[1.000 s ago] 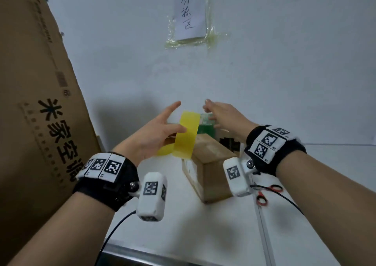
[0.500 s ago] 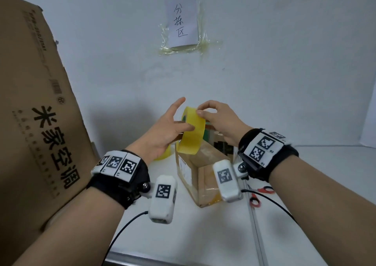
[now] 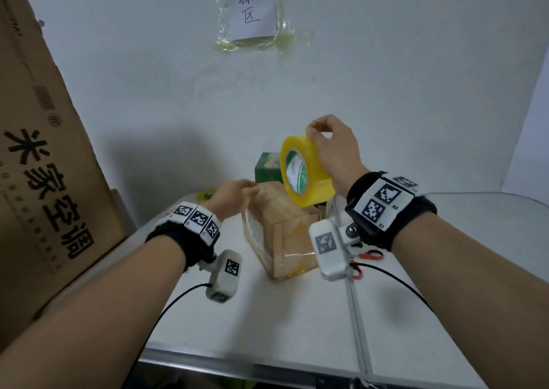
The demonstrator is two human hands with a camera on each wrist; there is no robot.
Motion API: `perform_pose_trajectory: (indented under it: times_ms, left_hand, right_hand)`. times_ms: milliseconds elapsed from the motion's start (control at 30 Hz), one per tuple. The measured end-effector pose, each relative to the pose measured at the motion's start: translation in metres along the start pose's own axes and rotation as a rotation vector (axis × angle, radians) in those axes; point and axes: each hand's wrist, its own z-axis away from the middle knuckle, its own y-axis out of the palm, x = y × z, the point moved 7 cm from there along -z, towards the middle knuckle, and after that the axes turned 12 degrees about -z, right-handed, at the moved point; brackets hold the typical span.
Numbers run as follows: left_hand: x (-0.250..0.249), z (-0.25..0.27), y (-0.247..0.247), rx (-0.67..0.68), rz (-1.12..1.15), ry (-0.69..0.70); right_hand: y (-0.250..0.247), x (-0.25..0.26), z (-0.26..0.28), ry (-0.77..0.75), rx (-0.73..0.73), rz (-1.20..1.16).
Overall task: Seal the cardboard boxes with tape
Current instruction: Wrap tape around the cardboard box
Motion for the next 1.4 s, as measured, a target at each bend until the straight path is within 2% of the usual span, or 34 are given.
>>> perform_pose_trajectory:
  times_ms: [67,133,233,367,533,700,867,967,1067,1167,1233,1300,1333,1400]
  left_hand:
    - [0.0,-0.005,0.019,0.087,-0.158,0.081]
    - [-0.004,-0.008,0.03,0.142,-0.199,0.141]
    - [0.003,-0.011,0.033,0.138,-0.336,0.141]
    - [0.01,-0.002,0.043,0.111,-0.469,0.216]
    - [-0.01,0.01,0.041,0.041,-0.546,0.24]
    - [-0.014,0.01,0.038,0.116,-0.612,0.154]
    - [-0.016,0.005,0.021,0.081,-0.615,0.159]
    - [-0.007,-0.003,0.019,0.122,-0.581,0.155]
    - [-0.009,-0.003,0.023,0.177,-0.569,0.162]
    - [-0.014,-0.009,0.011,0.146,-0.426,0.069]
    - [-0.019,-0.015,-0.015,-0.022,-0.132,-0.008]
    - [-0.033,-0.014,-0.045,-0.213,0.199,0.032]
    - [-0.042,-0.013,-0.055,-0.253,0.326,0.072]
    - [-0.064,-0.01,-0.063,-0.212,0.423,0.139]
  right_hand:
    - [-0.001,-0.001,-0.002,-0.003,0.025,0.036]
    - [-0.003,-0.005,-0.003,0.012,0.034,0.047]
    - [-0.007,-0.013,-0.007,0.054,0.035,0.02]
    - [-0.002,-0.022,-0.015,0.123,0.06,-0.009]
    - [0.014,-0.028,-0.011,0.15,0.11,0.018]
    - [0.02,-0.019,-0.011,0.15,0.192,0.068]
    - [0.021,-0.012,-0.009,0.154,0.26,0.089]
    - [0.021,-0.007,-0.012,0.122,0.253,0.072]
    - [0.025,-0.015,-0.014,0.162,0.266,0.074]
    - [0.031,-0.028,-0.012,0.219,0.313,0.114]
    - [0.033,-0.03,-0.011,0.21,0.32,0.132]
    - [0.033,-0.03,-0.011,0.205,0.324,0.117]
    - [0.033,-0.03,-0.01,0.199,0.327,0.114]
    - [0.032,-0.03,-0.009,0.188,0.325,0.117]
